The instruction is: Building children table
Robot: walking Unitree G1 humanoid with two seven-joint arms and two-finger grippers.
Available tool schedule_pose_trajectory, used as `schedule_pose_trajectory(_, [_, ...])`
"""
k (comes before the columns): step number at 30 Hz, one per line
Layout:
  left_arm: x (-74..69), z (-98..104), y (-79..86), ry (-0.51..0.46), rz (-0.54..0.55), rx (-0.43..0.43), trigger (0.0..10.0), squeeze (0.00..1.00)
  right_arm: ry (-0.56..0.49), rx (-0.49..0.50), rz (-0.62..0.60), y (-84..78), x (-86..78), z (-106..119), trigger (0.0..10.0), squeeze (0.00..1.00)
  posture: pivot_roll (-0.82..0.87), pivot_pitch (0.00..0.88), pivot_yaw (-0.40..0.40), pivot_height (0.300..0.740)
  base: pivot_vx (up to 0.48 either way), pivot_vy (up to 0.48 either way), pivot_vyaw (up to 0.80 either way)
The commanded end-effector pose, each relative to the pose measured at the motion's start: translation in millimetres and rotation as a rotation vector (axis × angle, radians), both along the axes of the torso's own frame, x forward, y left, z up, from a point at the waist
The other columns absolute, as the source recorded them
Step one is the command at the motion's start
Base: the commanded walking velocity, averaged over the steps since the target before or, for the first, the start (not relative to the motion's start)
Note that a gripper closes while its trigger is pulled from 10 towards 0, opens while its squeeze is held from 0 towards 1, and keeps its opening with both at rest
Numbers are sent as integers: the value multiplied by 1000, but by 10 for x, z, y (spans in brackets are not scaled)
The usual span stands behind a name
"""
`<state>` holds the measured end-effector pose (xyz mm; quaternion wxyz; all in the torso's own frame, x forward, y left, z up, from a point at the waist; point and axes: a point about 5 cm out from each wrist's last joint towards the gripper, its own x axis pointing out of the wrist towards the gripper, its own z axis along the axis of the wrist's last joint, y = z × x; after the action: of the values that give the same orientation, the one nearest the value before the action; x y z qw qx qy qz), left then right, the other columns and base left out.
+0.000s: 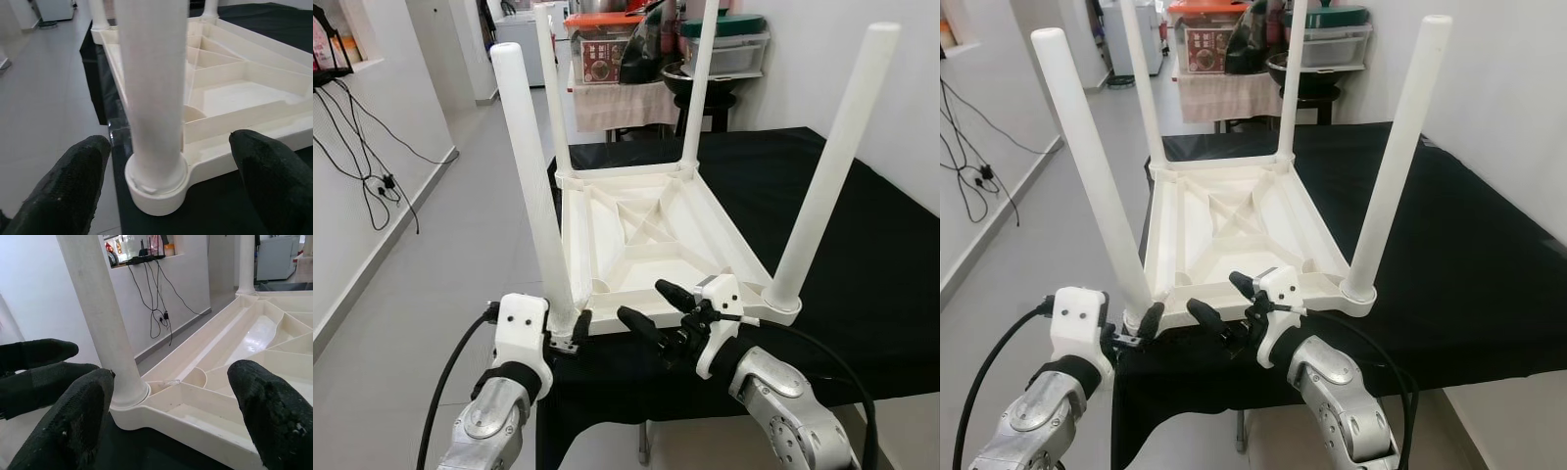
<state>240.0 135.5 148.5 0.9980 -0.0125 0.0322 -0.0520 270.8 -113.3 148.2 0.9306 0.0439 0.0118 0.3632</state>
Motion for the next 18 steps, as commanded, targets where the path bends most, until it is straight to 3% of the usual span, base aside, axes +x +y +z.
schedule_pose_trajectory(1, [30,-14,44,2,24,3,10000,1000,4,2,9,23,5,-10,10000,0,-81,0,-1,740,0,0,0])
schedule_pose_trajectory(7, [67,-13,63,0,23,19,10000,1000,2,3,8,23,6,-6,10000,0,-81,0,-4,740,0,0,0])
schedule_pose_trajectory(8, [49,-6,-21,-2,-52,7,10000,0,0,2,9,22,5,-2,10000,0,-82,0,-3,740,0,0,0])
schedule_pose_trajectory(14, [-111,-30,-250,30,-323,-53,10000,0,-14,-18,22,-37,-5,5,10000,0,-77,0,-5,740,0,0,0])
schedule_pose_trajectory(18, [-143,-56,-235,53,-355,-86,10000,0,-17,-50,19,-97,0,-7,10000,0,-82,0,-3,740,0,-120,0])
